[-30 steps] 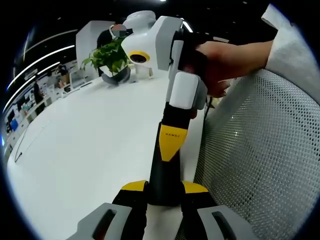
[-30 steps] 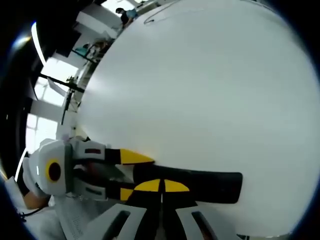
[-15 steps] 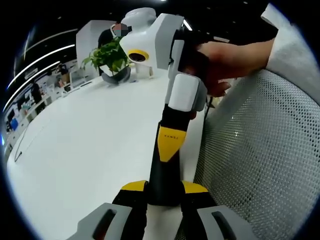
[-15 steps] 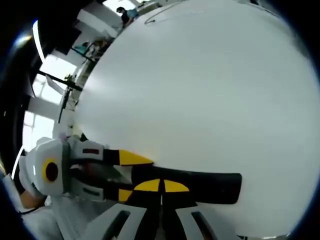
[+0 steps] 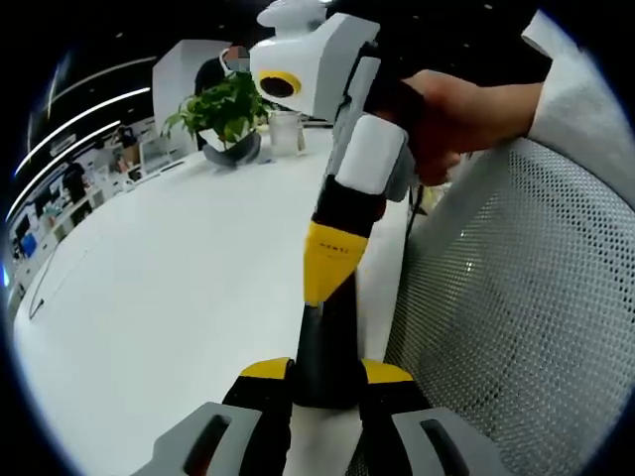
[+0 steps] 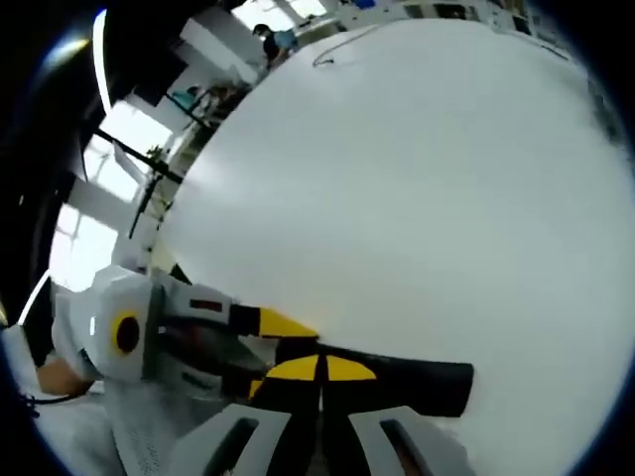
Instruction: Press the specified remote control buttons in sequence, fully releasing each button before pressing the next.
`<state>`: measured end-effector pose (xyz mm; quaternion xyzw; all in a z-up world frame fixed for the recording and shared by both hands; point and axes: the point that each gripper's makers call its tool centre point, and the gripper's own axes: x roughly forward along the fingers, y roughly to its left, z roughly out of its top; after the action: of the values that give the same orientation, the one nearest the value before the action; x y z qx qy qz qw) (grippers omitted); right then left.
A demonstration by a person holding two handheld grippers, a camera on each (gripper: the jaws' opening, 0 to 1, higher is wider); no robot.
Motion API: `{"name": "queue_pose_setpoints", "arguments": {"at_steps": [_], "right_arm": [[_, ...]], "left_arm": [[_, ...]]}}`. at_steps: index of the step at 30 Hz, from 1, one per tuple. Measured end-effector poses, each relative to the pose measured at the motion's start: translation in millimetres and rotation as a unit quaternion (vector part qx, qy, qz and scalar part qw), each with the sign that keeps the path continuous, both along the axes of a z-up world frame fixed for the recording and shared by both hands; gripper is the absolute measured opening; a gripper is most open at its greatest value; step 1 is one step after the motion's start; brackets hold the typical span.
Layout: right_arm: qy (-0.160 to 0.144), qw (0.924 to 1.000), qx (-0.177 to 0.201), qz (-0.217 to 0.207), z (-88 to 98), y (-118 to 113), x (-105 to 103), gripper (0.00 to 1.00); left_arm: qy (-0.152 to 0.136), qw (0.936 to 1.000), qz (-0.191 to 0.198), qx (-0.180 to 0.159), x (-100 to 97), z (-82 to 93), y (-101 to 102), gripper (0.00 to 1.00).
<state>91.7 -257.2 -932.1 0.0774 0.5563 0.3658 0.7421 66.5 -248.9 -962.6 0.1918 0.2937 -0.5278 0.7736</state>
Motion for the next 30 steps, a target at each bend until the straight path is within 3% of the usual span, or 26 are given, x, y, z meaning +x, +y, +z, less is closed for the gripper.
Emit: {"name": "queue_pose_setpoints", "arguments": {"at_steps": [4, 8, 11, 14, 17, 22, 27, 30], "right_arm": [[-0.083, 0.9956, 0.040, -0.013, 29.6, 4, 18, 0.00], [-0.184, 0.9807, 0.055, -0.038, 61.2, -2, 36, 0.00], [-0.224, 0.9723, 0.046, -0.049, 70.8, -9, 42, 0.00], [-0.253, 0.9643, 0.060, -0.051, 85.7, -11, 41, 0.00], [-0.296, 0.9524, 0.051, -0.054, 98.1, -17, 44, 0.00], [-0.320, 0.9429, 0.052, -0.075, 113.2, -30, 42, 0.00], [-0.323, 0.9398, 0.055, -0.096, 119.7, -43, 37, 0.00], [-0.339, 0.9330, 0.056, -0.108, 123.4, -51, 33, 0.03]], "left_arm": [[0.000, 1.0000, 0.001, 0.002, 0.2, -0.3, 0, 0.25], [0.000, 1.0000, 0.003, 0.002, 0.4, -0.1, 0, 0.25], [0.000, 1.0000, 0.004, 0.003, 0.2, 0.4, -1, 0.25], [0.001, 0.9999, 0.008, 0.006, 0.1, -0.1, -1, 0.25], [0.003, 0.9999, 0.012, 0.012, 0.1, -0.1, -2, 0.25], [0.006, 0.9997, 0.017, 0.018, 0.7, -0.2, -2, 0.25], [0.007, 0.9995, 0.019, 0.023, 1.0, -0.2, -2, 0.25], [0.009, 0.9994, 0.021, 0.025, 1.0, -0.1, -2, 0.25]]}}
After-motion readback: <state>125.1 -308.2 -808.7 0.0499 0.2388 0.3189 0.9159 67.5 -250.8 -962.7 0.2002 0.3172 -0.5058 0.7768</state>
